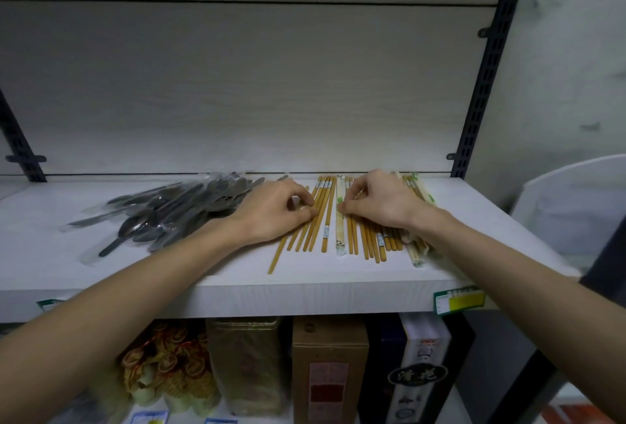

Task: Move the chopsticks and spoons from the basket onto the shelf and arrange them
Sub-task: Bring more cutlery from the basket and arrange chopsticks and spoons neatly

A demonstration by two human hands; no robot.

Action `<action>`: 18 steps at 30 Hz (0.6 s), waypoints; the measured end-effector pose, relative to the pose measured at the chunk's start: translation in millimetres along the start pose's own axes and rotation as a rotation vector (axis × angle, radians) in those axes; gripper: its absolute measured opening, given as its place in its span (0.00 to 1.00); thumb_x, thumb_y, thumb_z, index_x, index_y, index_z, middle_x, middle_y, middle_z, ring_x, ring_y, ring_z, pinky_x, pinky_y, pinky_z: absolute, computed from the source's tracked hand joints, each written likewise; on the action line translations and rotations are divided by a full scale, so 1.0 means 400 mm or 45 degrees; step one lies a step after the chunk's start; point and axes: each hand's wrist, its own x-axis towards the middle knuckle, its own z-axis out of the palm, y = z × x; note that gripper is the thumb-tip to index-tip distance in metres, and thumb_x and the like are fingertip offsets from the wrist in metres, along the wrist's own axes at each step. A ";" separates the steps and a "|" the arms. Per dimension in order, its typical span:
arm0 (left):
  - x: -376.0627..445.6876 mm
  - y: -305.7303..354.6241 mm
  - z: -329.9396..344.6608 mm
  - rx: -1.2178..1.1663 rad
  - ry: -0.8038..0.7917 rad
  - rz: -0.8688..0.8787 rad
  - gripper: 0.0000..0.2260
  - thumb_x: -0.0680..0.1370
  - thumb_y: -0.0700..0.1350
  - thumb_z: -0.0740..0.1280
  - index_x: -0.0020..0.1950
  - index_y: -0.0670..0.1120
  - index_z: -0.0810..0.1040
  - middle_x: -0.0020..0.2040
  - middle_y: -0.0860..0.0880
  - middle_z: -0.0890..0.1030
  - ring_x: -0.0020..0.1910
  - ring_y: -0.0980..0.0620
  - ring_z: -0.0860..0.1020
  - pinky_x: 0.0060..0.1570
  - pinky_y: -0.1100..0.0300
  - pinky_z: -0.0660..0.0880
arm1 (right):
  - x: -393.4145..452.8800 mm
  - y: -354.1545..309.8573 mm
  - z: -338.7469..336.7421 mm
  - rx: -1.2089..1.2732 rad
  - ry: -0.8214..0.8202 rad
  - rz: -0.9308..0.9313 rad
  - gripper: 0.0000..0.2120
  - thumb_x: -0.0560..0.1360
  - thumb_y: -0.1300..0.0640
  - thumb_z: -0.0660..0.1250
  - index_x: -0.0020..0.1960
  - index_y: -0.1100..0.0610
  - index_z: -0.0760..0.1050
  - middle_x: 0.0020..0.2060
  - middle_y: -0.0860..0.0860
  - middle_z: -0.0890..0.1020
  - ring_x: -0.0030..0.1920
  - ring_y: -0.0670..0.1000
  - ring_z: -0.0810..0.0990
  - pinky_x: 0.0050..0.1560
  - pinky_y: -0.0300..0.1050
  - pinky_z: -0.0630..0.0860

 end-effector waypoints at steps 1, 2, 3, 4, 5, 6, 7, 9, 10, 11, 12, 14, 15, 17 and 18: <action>0.003 0.004 0.006 0.032 0.011 -0.001 0.14 0.78 0.61 0.67 0.57 0.56 0.83 0.54 0.56 0.82 0.47 0.58 0.79 0.48 0.53 0.78 | -0.004 -0.007 -0.001 0.025 0.038 -0.023 0.08 0.74 0.45 0.73 0.46 0.49 0.83 0.40 0.44 0.80 0.41 0.43 0.77 0.41 0.42 0.74; 0.008 0.006 0.012 0.054 0.029 -0.011 0.13 0.78 0.61 0.67 0.56 0.56 0.83 0.53 0.56 0.82 0.47 0.57 0.79 0.48 0.52 0.78 | -0.003 -0.015 0.001 0.051 0.060 -0.037 0.07 0.74 0.46 0.73 0.45 0.50 0.83 0.38 0.44 0.79 0.39 0.42 0.76 0.37 0.40 0.72; 0.013 0.008 0.016 0.067 0.044 -0.028 0.13 0.78 0.60 0.67 0.56 0.56 0.83 0.53 0.55 0.83 0.47 0.56 0.79 0.49 0.52 0.79 | 0.001 -0.025 0.001 0.072 0.042 -0.031 0.07 0.74 0.47 0.74 0.44 0.50 0.83 0.37 0.44 0.80 0.39 0.42 0.77 0.36 0.39 0.71; 0.018 0.011 0.019 0.073 0.048 -0.044 0.12 0.78 0.59 0.67 0.56 0.56 0.83 0.54 0.55 0.83 0.47 0.55 0.79 0.50 0.51 0.79 | 0.010 -0.036 0.004 0.086 -0.017 0.003 0.07 0.73 0.48 0.74 0.43 0.52 0.84 0.38 0.46 0.82 0.40 0.44 0.78 0.37 0.40 0.73; 0.022 0.010 0.021 0.076 0.044 -0.053 0.13 0.78 0.59 0.67 0.57 0.56 0.83 0.55 0.55 0.82 0.48 0.54 0.79 0.51 0.50 0.79 | 0.019 -0.045 0.007 0.091 -0.086 0.052 0.08 0.72 0.49 0.75 0.41 0.53 0.84 0.38 0.48 0.83 0.41 0.46 0.80 0.39 0.41 0.76; 0.025 0.010 0.022 0.078 0.041 -0.051 0.14 0.78 0.60 0.67 0.58 0.55 0.82 0.57 0.54 0.82 0.49 0.53 0.79 0.52 0.49 0.79 | 0.031 -0.053 0.011 0.075 -0.138 0.100 0.10 0.72 0.49 0.75 0.38 0.54 0.82 0.36 0.49 0.83 0.40 0.48 0.81 0.39 0.42 0.77; 0.024 0.008 0.022 0.080 0.037 -0.042 0.16 0.78 0.60 0.66 0.61 0.55 0.81 0.60 0.54 0.81 0.51 0.53 0.79 0.53 0.49 0.79 | 0.041 -0.059 0.013 0.044 -0.164 0.138 0.11 0.72 0.50 0.74 0.35 0.54 0.80 0.33 0.50 0.82 0.38 0.50 0.81 0.38 0.42 0.76; 0.017 0.006 0.024 0.097 0.026 0.012 0.18 0.80 0.59 0.65 0.67 0.54 0.78 0.65 0.53 0.78 0.57 0.52 0.78 0.57 0.50 0.77 | 0.057 -0.067 0.011 0.002 -0.195 0.180 0.13 0.72 0.50 0.74 0.33 0.54 0.78 0.32 0.51 0.81 0.36 0.51 0.80 0.37 0.42 0.75; 0.013 0.007 0.027 0.113 0.016 0.051 0.18 0.81 0.58 0.63 0.69 0.53 0.77 0.67 0.53 0.77 0.60 0.52 0.77 0.59 0.52 0.74 | 0.062 -0.071 0.008 -0.002 -0.224 0.193 0.13 0.72 0.50 0.74 0.33 0.54 0.78 0.33 0.52 0.81 0.35 0.51 0.79 0.37 0.42 0.74; 0.009 0.008 0.030 0.126 0.003 0.083 0.18 0.82 0.56 0.62 0.70 0.52 0.77 0.68 0.53 0.76 0.64 0.51 0.75 0.61 0.52 0.72 | 0.065 -0.076 0.004 -0.012 -0.252 0.206 0.12 0.72 0.49 0.74 0.35 0.55 0.79 0.34 0.52 0.82 0.35 0.51 0.79 0.36 0.42 0.74; 0.006 0.012 0.032 0.139 -0.009 0.101 0.18 0.83 0.55 0.60 0.70 0.52 0.77 0.69 0.52 0.76 0.66 0.50 0.74 0.64 0.52 0.70 | 0.066 -0.081 0.000 -0.037 -0.280 0.216 0.11 0.72 0.49 0.73 0.37 0.55 0.79 0.36 0.52 0.83 0.35 0.50 0.79 0.36 0.42 0.74; 0.004 0.016 0.034 0.154 -0.016 0.101 0.18 0.84 0.54 0.58 0.70 0.50 0.77 0.69 0.52 0.77 0.67 0.50 0.73 0.66 0.50 0.69 | 0.071 -0.095 -0.003 -0.120 -0.345 0.231 0.10 0.72 0.49 0.72 0.39 0.55 0.78 0.36 0.52 0.82 0.35 0.50 0.78 0.36 0.41 0.73; 0.004 0.018 0.034 0.154 -0.013 0.099 0.18 0.84 0.53 0.57 0.69 0.50 0.78 0.68 0.51 0.78 0.66 0.50 0.74 0.65 0.49 0.70 | 0.073 -0.104 -0.003 -0.160 -0.380 0.237 0.10 0.72 0.49 0.72 0.39 0.55 0.78 0.35 0.52 0.81 0.34 0.50 0.78 0.36 0.41 0.73; 0.003 0.017 0.035 0.147 -0.010 0.100 0.17 0.84 0.53 0.55 0.66 0.50 0.79 0.64 0.51 0.80 0.63 0.50 0.76 0.62 0.47 0.73 | 0.079 -0.120 -0.003 -0.236 -0.432 0.242 0.09 0.73 0.49 0.70 0.41 0.55 0.78 0.36 0.51 0.80 0.34 0.51 0.77 0.37 0.42 0.72; 0.002 0.017 0.035 0.141 -0.014 0.094 0.17 0.84 0.53 0.55 0.65 0.50 0.79 0.62 0.51 0.81 0.61 0.50 0.77 0.61 0.47 0.73 | 0.083 -0.126 -0.003 -0.274 -0.449 0.240 0.09 0.74 0.49 0.69 0.42 0.55 0.78 0.37 0.51 0.80 0.34 0.51 0.76 0.37 0.42 0.72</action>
